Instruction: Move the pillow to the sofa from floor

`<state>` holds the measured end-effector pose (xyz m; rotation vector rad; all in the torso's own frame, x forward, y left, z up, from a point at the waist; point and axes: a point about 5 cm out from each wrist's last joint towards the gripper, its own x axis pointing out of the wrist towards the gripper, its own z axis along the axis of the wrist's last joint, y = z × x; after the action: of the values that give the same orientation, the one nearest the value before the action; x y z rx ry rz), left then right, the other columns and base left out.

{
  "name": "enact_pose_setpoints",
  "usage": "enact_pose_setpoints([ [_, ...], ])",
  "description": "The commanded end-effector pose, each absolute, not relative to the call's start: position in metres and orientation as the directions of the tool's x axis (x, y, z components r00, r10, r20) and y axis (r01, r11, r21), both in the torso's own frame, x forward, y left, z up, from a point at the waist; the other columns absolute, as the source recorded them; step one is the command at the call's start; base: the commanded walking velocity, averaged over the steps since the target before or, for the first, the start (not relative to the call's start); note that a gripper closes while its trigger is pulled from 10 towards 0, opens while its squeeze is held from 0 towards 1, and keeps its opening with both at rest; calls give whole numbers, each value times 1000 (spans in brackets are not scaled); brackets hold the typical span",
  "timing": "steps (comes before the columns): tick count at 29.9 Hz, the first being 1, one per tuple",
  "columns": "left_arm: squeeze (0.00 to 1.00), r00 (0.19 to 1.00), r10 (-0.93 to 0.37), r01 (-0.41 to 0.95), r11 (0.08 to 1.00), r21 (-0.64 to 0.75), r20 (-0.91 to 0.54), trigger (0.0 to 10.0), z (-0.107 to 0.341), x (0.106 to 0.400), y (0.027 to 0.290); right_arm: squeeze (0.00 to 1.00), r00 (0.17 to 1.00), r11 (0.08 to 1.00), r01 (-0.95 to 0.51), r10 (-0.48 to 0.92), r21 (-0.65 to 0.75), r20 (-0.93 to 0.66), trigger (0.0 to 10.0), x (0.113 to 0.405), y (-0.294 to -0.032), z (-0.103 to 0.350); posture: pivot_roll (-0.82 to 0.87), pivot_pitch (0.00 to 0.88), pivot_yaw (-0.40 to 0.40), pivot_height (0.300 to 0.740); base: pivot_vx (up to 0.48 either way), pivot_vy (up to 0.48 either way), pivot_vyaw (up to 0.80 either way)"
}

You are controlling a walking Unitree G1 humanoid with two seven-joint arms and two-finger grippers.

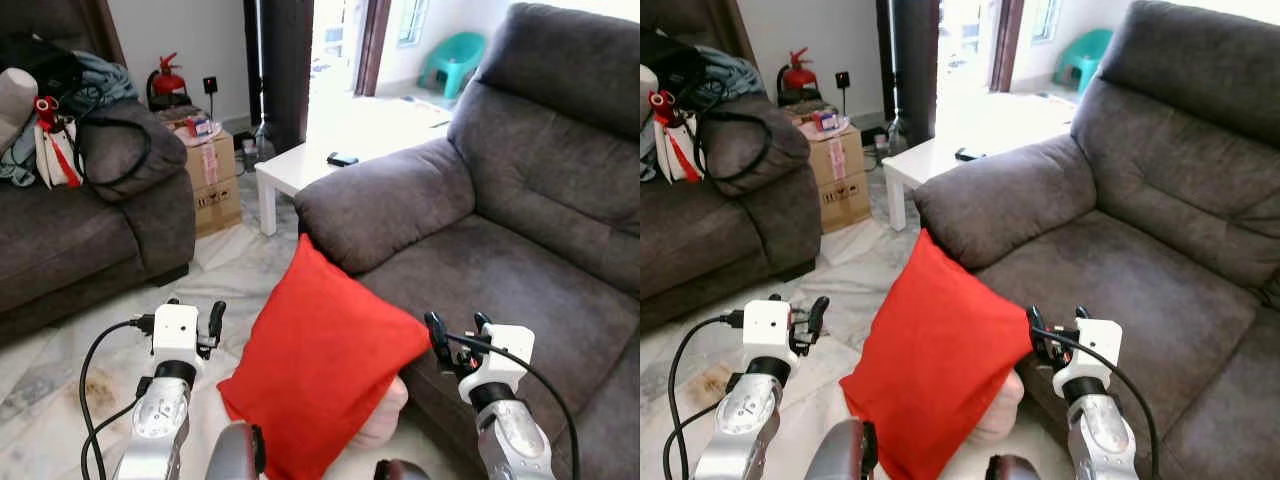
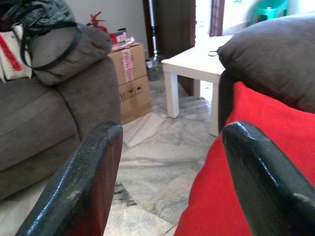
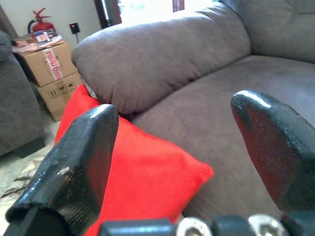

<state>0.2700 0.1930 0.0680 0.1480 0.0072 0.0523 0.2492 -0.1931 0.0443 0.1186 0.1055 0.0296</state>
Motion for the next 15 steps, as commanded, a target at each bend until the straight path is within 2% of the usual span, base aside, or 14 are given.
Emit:
enact_pose_setpoints([
  [1, 0, 999, 49, -50, 986, 157, 8, 10000, 70, 272, 192, 0, 996, 993, -22, 32, 119, -83, 10000, 251, -196, 49, -32, 0, -46, 603, 0, 0, 0],
  [12, 0, 999, 51, -50, 986, 159, -3, 10000, 69, 273, 191, 0, 994, 995, -59, 66, 79, -88, 10000, 251, -192, 49, -30, 0, -47, 603, 0, 0, 0],
  [15, 0, 999, 53, -52, 986, 159, -3, 10000, 70, 273, 192, 0, 994, 995, -60, 67, 83, -91, 10000, 250, -192, 48, -28, 0, -48, 603, 0, 0, 546],
])
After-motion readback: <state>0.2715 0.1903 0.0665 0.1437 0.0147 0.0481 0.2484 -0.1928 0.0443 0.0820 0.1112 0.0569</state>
